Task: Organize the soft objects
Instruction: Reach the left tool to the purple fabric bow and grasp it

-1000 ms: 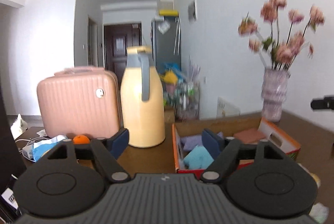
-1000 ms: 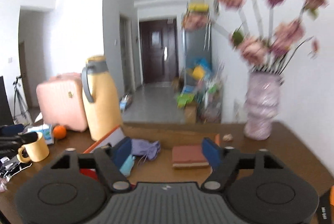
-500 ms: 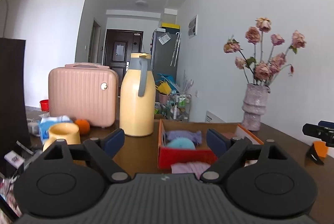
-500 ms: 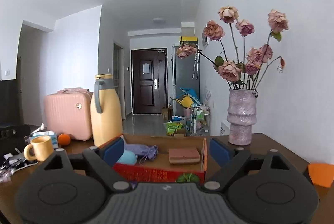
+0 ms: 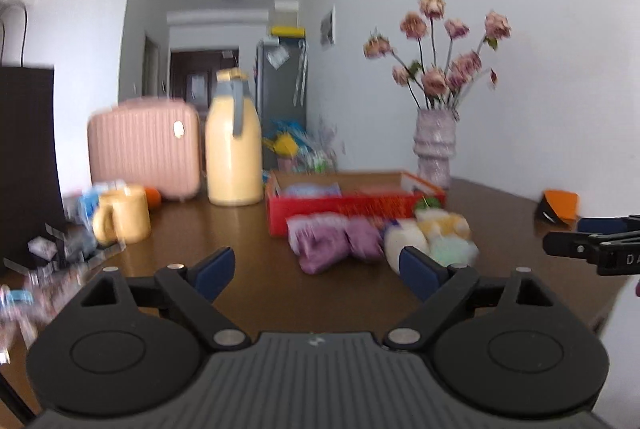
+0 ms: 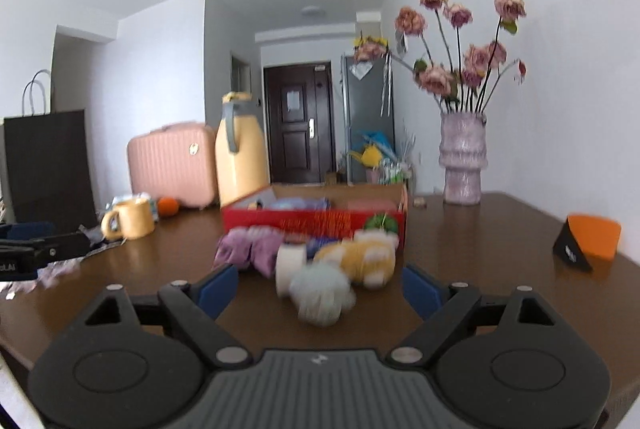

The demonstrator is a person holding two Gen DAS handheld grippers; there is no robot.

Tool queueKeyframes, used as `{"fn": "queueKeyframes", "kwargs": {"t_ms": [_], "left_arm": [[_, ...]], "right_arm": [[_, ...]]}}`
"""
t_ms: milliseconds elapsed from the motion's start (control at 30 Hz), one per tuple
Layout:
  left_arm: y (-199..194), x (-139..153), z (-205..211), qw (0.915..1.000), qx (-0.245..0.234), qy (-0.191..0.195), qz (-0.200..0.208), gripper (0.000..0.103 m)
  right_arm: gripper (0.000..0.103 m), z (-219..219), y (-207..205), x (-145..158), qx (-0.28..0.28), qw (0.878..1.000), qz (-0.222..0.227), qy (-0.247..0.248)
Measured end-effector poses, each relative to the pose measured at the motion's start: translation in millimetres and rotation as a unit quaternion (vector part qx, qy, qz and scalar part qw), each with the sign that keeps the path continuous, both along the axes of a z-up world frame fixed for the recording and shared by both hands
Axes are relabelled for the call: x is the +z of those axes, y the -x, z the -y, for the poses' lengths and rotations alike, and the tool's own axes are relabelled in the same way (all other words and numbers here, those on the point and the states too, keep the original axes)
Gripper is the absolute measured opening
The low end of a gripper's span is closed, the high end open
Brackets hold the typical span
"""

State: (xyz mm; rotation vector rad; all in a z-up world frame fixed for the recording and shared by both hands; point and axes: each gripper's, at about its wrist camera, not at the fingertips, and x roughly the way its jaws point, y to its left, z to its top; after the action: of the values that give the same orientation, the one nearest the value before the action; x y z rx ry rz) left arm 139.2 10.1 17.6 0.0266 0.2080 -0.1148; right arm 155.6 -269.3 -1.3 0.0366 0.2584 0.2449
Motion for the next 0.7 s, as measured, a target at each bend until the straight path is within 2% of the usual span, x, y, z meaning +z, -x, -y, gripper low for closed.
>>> {"fn": "queueKeyframes", "kwargs": {"t_ms": [167,400,500,567,700], "left_arm": [[14,-15,4,0.9984,-0.022,0.010,-0.052,0.091],[6,-18,4,0.9973,-0.029,0.019,-0.065,0.091],[-8,-17,2,0.9968,-0.023,0.024,-0.073,0.085],[-24,-17,-2,0.9959,-0.004,0.034,-0.084,0.076],[-72,-15,-17,0.9913,0.026,0.062,-0.113,0.071]], "right_arm": [[0.089,7,13,-3,0.005,1.000,-0.020,-0.017],[0.087,4,4,0,0.010,0.999,-0.026,-0.027],[0.078,-4,-13,3,0.024,0.998,-0.036,-0.040],[0.069,-13,-31,4,0.040,0.996,-0.055,-0.054],[0.051,-43,-81,2,0.093,0.988,-0.082,-0.090]]}}
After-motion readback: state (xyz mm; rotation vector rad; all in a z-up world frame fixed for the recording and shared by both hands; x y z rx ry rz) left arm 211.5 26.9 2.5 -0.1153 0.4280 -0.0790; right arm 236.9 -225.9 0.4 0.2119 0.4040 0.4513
